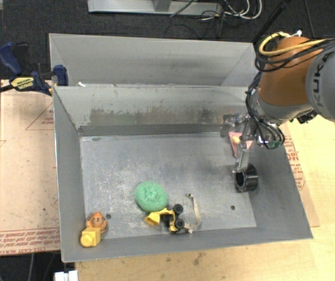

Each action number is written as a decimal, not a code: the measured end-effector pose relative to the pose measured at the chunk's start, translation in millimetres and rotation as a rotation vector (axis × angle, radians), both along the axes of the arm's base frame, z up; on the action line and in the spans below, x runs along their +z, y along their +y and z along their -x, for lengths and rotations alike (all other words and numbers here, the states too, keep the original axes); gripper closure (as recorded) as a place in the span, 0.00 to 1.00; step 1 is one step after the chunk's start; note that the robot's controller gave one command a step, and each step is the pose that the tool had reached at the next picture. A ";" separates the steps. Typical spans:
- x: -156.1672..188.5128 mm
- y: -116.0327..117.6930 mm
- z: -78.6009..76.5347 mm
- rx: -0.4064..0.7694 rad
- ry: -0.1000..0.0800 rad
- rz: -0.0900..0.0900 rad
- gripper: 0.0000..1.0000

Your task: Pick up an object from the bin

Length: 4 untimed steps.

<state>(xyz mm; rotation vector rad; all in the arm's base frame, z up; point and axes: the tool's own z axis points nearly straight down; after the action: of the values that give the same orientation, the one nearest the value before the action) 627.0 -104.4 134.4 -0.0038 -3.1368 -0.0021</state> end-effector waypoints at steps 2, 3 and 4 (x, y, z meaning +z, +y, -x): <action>-48.7 -7.2 30.0 0.038 -0.011 0.001 0.00; -65.8 -18.8 59.4 0.049 -0.004 -0.001 0.00; -33.3 -28.3 88.9 0.106 -0.002 -0.001 0.00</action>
Offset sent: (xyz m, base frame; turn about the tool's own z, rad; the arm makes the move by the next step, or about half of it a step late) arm -0.0378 -0.0096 -0.0604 -0.0465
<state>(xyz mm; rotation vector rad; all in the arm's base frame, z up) 538.1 -132.7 101.1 0.1631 -3.1344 -0.0036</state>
